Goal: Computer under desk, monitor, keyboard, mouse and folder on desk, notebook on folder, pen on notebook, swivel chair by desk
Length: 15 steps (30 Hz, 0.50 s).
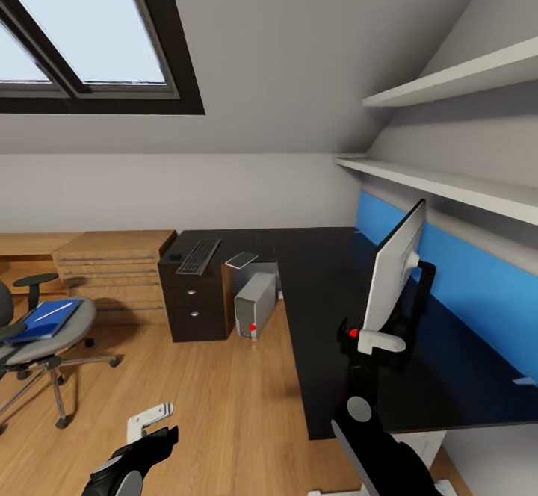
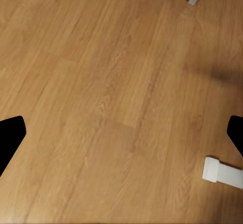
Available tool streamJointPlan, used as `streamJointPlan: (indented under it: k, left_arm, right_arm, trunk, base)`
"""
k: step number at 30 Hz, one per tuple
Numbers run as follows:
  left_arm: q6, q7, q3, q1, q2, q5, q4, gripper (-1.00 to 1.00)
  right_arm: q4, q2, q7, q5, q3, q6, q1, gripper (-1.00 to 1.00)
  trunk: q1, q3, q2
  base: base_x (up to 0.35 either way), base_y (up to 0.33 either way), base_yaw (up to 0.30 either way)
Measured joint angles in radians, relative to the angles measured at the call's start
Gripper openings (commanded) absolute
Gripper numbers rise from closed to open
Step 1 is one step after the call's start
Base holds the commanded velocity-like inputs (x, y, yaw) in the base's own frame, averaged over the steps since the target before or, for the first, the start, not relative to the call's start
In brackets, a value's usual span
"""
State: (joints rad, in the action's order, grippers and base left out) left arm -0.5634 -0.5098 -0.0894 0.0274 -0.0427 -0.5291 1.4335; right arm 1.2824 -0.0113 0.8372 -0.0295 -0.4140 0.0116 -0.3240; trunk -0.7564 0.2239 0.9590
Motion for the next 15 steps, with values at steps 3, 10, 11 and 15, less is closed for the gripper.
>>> streamJointPlan:
  k: [3,10,11,15]
  left_arm:
    - [0.0,0.0,0.0,0.0,0.0,0.0,0.0,1.0]
    - [0.0,0.0,0.0,0.0,0.001,-0.001,-0.001,1.0]
    - [0.0,-0.001,0.0,0.0,0.001,-0.001,-0.001,1.0]
    - [0.0,0.0,0.0,0.0,0.001,0.0,-0.001,1.0]
  right_arm:
    - [-0.015,0.0,0.005,0.008,-0.001,0.001,0.0,1.0]
    - [-0.052,0.0,0.008,0.012,0.001,0.0,0.0,1.0]
    - [-0.053,0.0,0.008,0.012,0.002,0.0,0.0,1.0]
    - [-0.057,0.0,0.008,0.013,0.011,-0.002,0.0,1.0]
  trunk:
    - [0.0,0.0,0.0]
    - [0.0,0.0,0.0]
    - [0.0,0.0,0.0]
    - [0.0,0.0,0.0]
  base:
    - [0.068,0.0,0.0]
    - [0.195,0.0,0.0]
    - [0.099,0.0,0.0]
    - [0.063,0.0,0.0]
